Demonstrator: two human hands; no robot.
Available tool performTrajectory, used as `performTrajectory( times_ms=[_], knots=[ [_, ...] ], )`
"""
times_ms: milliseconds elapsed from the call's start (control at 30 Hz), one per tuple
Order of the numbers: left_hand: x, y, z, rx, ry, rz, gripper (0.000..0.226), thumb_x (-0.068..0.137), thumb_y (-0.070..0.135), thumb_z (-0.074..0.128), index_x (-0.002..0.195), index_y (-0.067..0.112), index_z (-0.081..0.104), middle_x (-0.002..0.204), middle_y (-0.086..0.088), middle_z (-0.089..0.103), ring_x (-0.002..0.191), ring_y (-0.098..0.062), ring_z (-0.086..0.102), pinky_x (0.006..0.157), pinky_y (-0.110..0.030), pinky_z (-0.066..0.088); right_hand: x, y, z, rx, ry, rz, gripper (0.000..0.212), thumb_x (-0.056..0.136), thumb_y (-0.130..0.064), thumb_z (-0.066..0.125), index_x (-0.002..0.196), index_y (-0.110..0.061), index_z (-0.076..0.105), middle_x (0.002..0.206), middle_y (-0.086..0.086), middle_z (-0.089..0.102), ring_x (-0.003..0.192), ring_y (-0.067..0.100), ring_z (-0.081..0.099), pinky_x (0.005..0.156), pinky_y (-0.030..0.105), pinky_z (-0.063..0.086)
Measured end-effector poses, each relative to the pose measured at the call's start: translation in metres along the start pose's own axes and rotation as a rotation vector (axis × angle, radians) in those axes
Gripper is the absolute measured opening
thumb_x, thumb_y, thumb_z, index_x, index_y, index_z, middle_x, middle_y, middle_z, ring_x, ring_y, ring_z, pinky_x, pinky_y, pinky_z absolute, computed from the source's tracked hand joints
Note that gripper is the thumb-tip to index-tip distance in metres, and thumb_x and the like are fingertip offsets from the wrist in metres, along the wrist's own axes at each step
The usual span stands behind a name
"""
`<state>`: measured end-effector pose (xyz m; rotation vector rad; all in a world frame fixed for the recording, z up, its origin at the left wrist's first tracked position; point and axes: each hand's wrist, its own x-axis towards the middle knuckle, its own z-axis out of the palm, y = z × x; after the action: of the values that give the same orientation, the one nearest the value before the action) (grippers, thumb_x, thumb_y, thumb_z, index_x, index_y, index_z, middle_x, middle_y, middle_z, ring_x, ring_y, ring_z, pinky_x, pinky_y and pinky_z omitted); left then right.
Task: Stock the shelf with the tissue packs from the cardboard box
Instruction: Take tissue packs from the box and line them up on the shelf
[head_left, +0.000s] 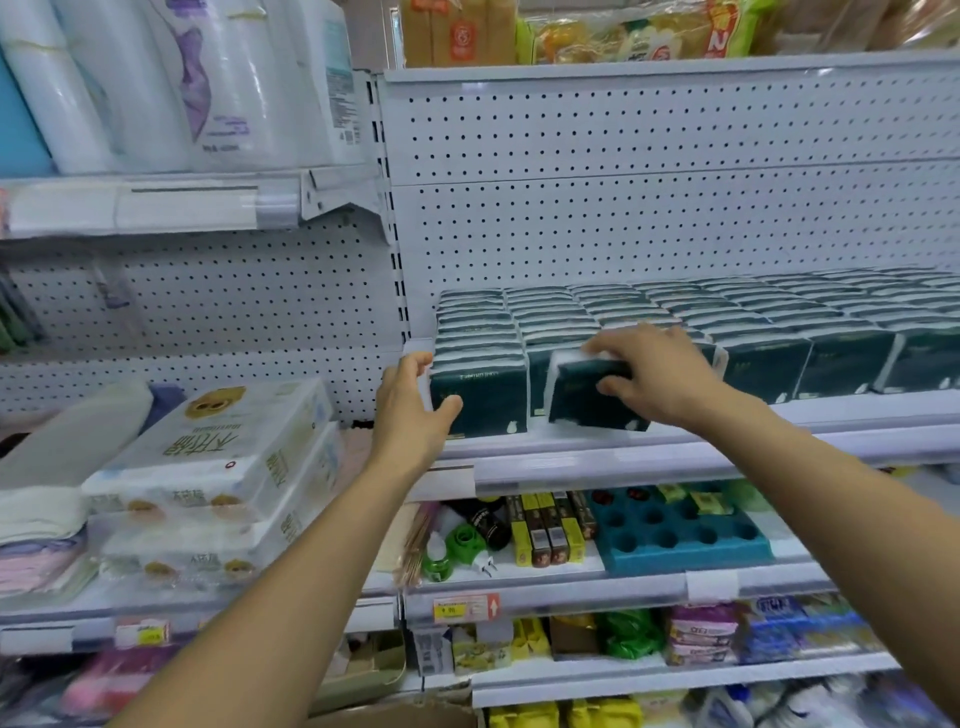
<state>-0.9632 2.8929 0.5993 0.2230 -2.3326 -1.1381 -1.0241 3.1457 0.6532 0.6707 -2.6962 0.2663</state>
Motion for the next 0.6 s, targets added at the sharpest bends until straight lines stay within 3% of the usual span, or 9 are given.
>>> performTrajectory(
  times_ms=[100,333,467,600],
  knots=[
    [0.009,-0.002,0.004,0.107,-0.070,-0.024,0.064,0.093,0.023,0.065,0.149,0.023,0.033,0.150,-0.004,0.037,0.133,-0.023,0.040,0.105,-0.033,0.034,0.011,0.001,0.017,-0.026,-0.037,-0.081,0.043,0.092,-0.030,0.063,0.133,-0.031,0.053,0.130,0.000,0.057,0.123,0.025,0.044,0.101,0.040,0.028],
    [0.021,-0.009,0.022,0.018,-0.203,-0.078,0.080,0.099,0.014,0.055,0.156,0.031,0.002,0.161,0.002,0.022,0.145,-0.021,0.026,0.117,-0.036,0.025,0.011,0.014,0.064,-0.001,0.179,-0.153,0.058,0.084,-0.021,0.073,0.138,-0.019,0.052,0.142,0.009,0.049,0.130,0.034,0.044,0.103,0.049,0.037],
    [0.027,-0.010,0.032,-0.022,-0.199,-0.088,0.075,0.098,0.010,0.053,0.155,0.033,0.009,0.158,0.002,0.028,0.142,-0.022,0.032,0.117,-0.042,0.030,0.016,0.019,0.076,0.044,0.181,-0.186,0.059,0.085,-0.015,0.073,0.139,-0.016,0.051,0.146,0.010,0.046,0.137,0.034,0.037,0.114,0.050,0.028],
    [0.032,-0.011,0.036,-0.011,-0.176,-0.076,0.071,0.098,0.009,0.053,0.155,0.026,0.015,0.156,0.002,0.030,0.139,-0.019,0.035,0.115,-0.034,0.030,0.022,0.019,0.075,-0.005,0.173,-0.189,0.057,0.086,-0.018,0.070,0.139,-0.018,0.050,0.144,0.007,0.049,0.136,0.031,0.039,0.116,0.049,0.024]
  ],
)
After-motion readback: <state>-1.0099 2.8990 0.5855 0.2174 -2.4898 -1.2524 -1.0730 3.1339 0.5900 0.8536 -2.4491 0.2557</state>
